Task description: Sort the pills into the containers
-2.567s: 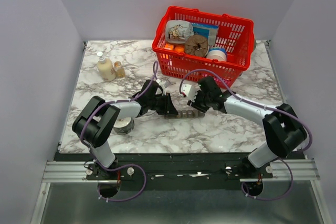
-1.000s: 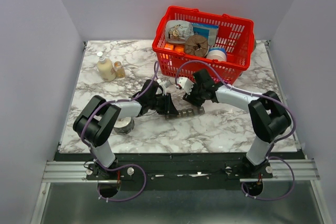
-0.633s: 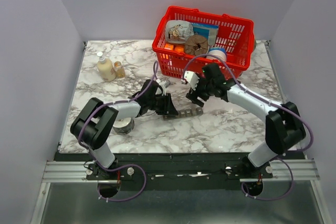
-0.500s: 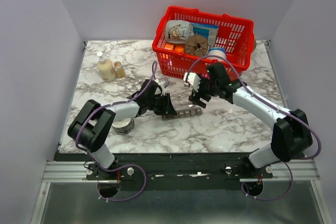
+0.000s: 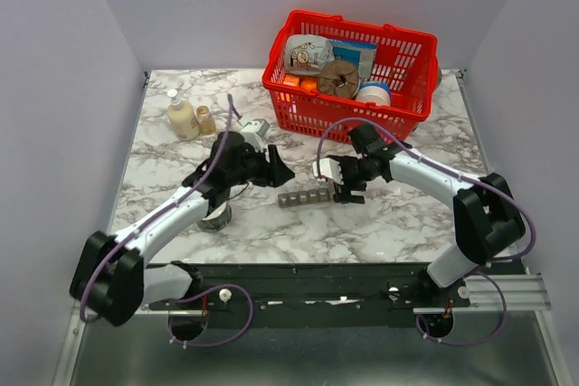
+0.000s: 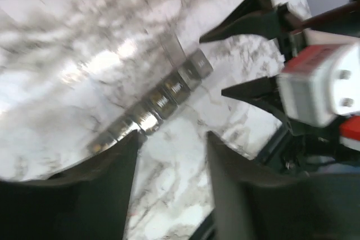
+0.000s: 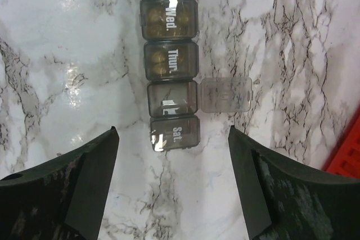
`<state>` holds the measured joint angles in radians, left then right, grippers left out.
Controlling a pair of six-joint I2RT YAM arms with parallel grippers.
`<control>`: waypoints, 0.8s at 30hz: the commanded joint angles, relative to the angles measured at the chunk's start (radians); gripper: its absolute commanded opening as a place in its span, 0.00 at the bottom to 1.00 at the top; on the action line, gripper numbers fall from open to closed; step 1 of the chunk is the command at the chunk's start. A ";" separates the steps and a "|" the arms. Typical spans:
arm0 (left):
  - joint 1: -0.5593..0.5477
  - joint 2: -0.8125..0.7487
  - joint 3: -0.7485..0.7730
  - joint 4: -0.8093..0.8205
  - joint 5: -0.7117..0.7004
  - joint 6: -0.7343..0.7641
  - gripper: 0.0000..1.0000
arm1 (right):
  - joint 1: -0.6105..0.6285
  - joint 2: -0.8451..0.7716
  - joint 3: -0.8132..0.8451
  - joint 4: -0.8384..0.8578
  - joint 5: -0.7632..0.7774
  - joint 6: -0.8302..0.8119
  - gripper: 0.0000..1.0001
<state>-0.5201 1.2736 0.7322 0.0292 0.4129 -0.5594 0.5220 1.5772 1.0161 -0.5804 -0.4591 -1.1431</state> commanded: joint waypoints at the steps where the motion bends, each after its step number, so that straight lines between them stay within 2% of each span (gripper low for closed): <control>1: 0.052 -0.256 -0.046 -0.023 -0.218 0.122 0.77 | -0.004 0.078 0.062 -0.050 0.000 -0.066 0.88; 2: 0.063 -0.301 -0.054 -0.025 -0.274 0.153 0.94 | -0.004 0.092 0.078 -0.055 0.003 -0.061 0.88; 3: 0.069 -0.377 -0.066 -0.023 -0.292 0.168 0.99 | -0.004 0.102 0.084 -0.061 0.019 -0.049 0.87; 6: 0.094 -0.492 -0.074 -0.055 -0.338 0.239 0.99 | -0.004 0.147 0.101 -0.065 0.046 -0.020 0.86; 12: 0.101 -0.592 -0.097 -0.135 -0.370 0.360 0.99 | -0.004 0.194 0.107 -0.084 0.069 0.019 0.83; 24: 0.101 -0.642 -0.151 -0.133 -0.319 0.404 0.99 | -0.004 0.164 0.039 -0.058 0.051 0.029 0.66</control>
<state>-0.4244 0.6476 0.5774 -0.1081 0.0864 -0.1974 0.5220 1.7611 1.0832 -0.6407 -0.4057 -1.1194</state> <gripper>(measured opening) 0.985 0.691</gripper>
